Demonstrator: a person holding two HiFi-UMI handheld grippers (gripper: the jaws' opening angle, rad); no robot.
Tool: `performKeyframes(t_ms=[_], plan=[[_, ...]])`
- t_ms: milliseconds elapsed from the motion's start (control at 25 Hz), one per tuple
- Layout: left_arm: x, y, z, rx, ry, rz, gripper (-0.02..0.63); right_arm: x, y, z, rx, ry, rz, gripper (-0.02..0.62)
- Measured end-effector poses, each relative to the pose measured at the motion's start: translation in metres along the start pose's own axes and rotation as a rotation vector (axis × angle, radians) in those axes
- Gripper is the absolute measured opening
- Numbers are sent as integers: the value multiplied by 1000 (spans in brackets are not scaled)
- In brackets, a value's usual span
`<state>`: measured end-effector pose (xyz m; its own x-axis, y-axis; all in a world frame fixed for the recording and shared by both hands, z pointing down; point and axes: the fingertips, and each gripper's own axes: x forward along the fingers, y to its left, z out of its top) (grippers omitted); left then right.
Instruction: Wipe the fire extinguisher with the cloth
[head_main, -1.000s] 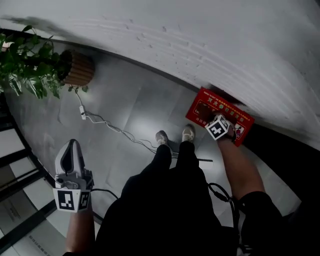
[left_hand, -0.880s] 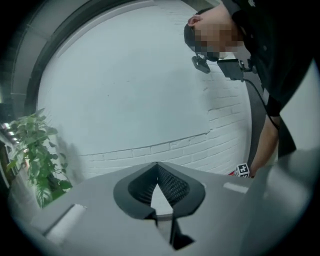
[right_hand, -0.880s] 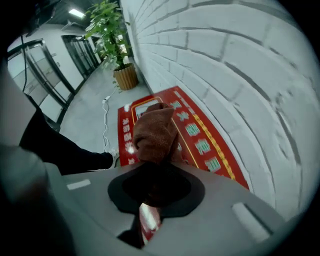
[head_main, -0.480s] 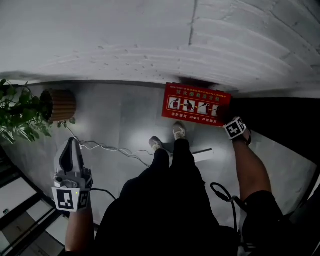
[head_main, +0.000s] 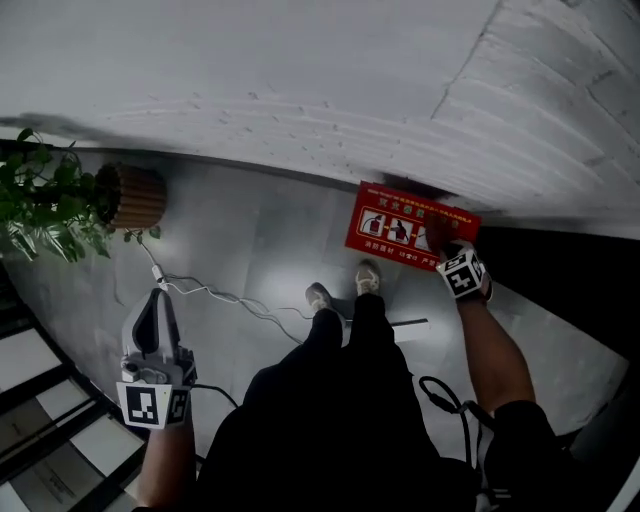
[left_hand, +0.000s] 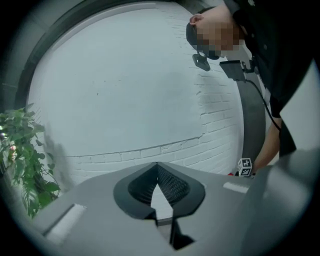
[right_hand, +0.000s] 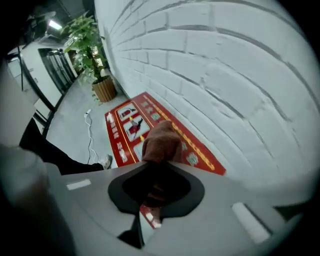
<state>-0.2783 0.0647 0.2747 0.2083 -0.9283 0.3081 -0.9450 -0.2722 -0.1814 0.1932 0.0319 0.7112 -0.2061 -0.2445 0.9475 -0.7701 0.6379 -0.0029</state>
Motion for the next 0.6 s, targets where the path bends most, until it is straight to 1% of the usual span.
performKeyframes(t_ms=[40,120,200,320,360,440,480,520,560,600], plan=[[-4,2,-1,-2,6,11,0,10,7,17,-26,1,23,37],[-12,8,-5,-5,17,36,0,33,15,33,-63,50,55,37],[-22,17,-11,-8,29,64,0,52,15,35,-68,111,70,38],[-34,27,-23,-19,38,93,0,57,15,35,-42,121,73,57],[-35,28,-26,-30,35,94,0,51,16,35,-40,112,64,88],[-32,27,-30,-58,15,81,0,30,13,42,-53,39,19,216],[-27,24,-30,-71,1,64,0,15,12,47,-50,-16,-8,224],[-20,20,-29,-82,-16,39,0,-2,10,51,-36,-80,-36,217],[-10,14,-27,-92,-36,3,0,-22,7,56,-11,-155,-64,152],[3,3,-22,-100,-60,-44,0,-44,3,60,28,-242,-90,41]])
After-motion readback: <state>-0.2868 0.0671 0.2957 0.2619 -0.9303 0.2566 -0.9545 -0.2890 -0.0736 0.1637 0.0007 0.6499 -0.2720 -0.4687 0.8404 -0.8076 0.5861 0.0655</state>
